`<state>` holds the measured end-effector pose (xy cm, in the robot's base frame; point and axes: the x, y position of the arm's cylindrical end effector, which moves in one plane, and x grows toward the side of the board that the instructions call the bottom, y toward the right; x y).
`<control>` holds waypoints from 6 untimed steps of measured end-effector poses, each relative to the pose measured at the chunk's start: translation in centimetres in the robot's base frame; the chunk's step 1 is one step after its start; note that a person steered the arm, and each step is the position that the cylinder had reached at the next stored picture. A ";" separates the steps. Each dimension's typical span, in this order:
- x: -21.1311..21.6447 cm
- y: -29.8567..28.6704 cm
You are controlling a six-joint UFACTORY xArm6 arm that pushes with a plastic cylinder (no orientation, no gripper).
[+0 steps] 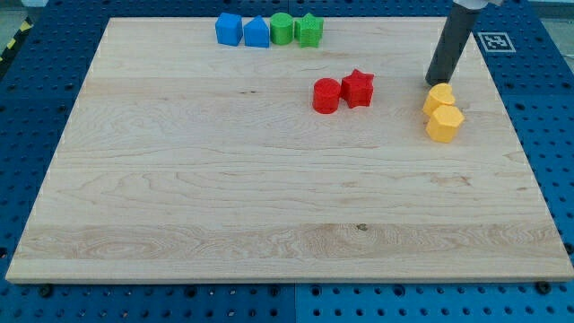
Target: Push the red blocks to the center
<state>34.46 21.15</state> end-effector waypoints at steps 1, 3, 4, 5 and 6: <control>0.7 0.0; 2.2 0.0; 1.8 -0.9; 1.2 -4.2; 1.2 -7.4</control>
<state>35.65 13.77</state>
